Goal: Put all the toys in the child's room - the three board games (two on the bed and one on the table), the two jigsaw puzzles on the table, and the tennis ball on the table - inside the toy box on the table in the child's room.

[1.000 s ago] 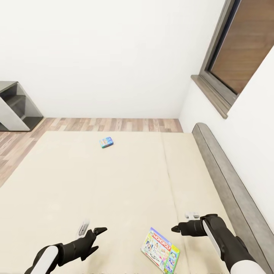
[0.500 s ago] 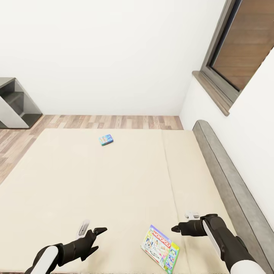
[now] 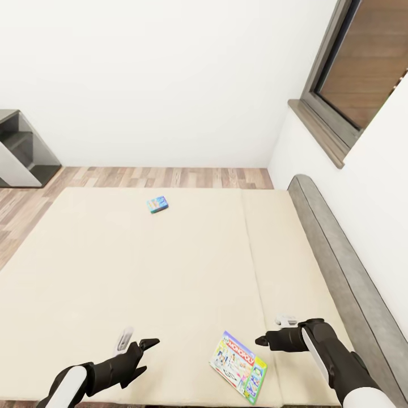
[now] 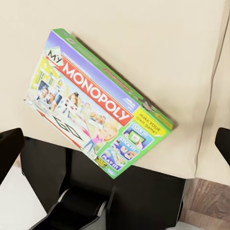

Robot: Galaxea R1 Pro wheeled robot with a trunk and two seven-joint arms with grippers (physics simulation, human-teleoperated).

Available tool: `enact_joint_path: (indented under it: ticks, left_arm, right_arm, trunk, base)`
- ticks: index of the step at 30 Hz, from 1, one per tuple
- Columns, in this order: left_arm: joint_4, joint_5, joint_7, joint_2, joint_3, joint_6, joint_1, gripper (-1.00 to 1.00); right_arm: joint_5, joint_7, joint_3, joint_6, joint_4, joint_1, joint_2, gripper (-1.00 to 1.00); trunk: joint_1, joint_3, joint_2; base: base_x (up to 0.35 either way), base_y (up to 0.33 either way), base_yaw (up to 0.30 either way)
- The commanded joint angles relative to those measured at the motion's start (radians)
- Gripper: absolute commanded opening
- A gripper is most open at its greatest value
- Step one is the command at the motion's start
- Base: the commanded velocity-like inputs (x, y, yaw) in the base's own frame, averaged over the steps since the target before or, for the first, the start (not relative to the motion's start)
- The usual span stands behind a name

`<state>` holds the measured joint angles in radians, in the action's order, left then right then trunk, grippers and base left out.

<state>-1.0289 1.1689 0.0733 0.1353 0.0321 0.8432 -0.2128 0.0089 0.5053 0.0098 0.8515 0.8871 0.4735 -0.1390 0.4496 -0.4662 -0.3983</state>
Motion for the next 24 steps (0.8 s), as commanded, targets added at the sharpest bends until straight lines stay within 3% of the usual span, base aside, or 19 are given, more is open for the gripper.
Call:
enact_joint_path:
  ticks: [1,24]
  left_arm:
    - [-0.001,-0.006,0.006,0.000,0.002,0.005,0.000,1.00]
    - [-0.006,-0.005,0.007,0.000,0.002,0.005,-0.001,1.00]
  right_arm:
    - [0.001,0.003,0.001,0.004,0.001,0.001,-0.001,1.00]
    - [0.002,0.002,-0.002,0.004,0.001,0.002,-0.001,1.00]
  trunk:
    - [0.000,-0.003,-0.002]
    - [0.000,-0.040,-0.002]
  base:
    - [0.000,0.000,0.000]
    - [0.000,0.000,0.000]
